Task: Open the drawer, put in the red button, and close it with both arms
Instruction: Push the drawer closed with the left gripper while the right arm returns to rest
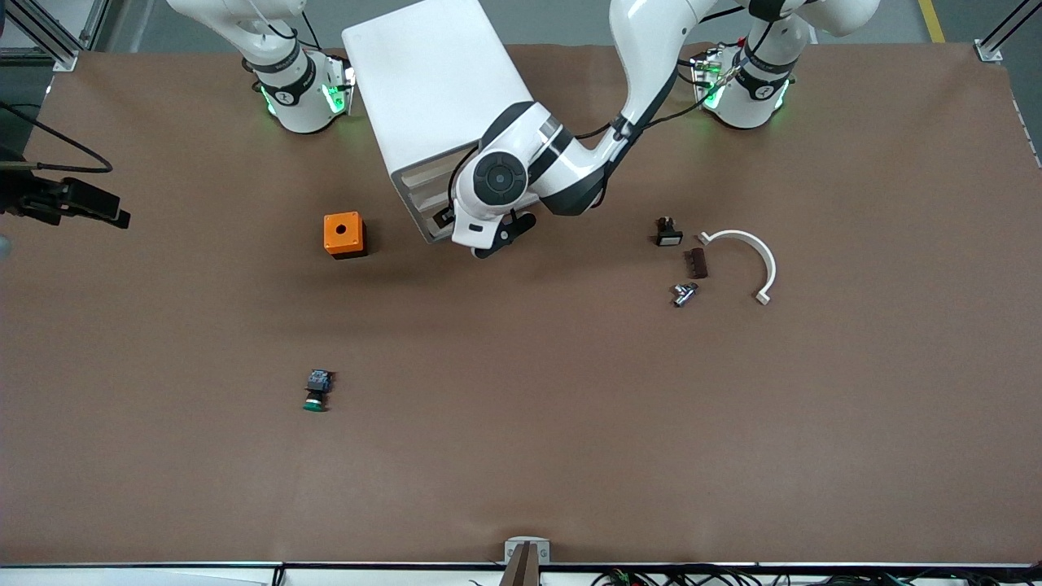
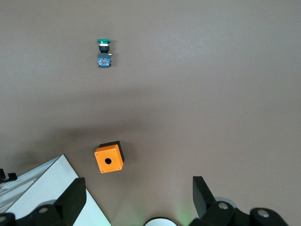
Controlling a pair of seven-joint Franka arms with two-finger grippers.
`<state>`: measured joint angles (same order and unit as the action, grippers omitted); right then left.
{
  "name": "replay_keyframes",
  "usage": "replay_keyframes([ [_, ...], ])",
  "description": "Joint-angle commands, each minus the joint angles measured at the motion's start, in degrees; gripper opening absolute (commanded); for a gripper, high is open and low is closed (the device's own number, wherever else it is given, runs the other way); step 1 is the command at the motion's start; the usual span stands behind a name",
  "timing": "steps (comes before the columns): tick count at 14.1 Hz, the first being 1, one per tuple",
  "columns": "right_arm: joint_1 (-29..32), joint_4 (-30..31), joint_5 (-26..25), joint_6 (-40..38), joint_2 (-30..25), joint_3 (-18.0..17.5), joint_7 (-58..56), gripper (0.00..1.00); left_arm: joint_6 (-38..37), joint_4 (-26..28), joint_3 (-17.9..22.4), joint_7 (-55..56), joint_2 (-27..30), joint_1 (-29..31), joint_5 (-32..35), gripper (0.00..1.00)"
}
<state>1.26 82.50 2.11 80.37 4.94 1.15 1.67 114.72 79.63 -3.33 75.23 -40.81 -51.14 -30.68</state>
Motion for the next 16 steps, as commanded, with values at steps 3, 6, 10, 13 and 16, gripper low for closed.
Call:
replay_keyframes([
  [3,-1.43,2.4,-0.08,1.54,-2.3,-0.18,0.7,1.0,0.33,0.7,-0.01,0.18,-0.23,-0.1,-4.83,0.99],
  [6,-2.05,2.49,-0.26,2.07,-2.39,-0.18,0.79,1.0,0.33,0.7,-0.01,-0.17,-0.15,0.25,-4.83,0.99],
  [10,-2.05,6.78,-0.35,5.92,-5.19,-0.09,0.7,1.0,0.24,0.26,0.95,0.09,0.9,1.3,-3.78,0.99],
  [13,-1.78,15.82,-0.35,13.56,-11.07,-0.09,0.7,1.0,0.16,0.08,2.97,0.35,5.64,2.7,1.91,0.99],
  [16,-1.78,17.43,-0.35,14.72,-12.14,-0.01,0.7,1.0,-1.76,-0.01,2.97,0.09,10.47,7.52,4.74,0.99],
])
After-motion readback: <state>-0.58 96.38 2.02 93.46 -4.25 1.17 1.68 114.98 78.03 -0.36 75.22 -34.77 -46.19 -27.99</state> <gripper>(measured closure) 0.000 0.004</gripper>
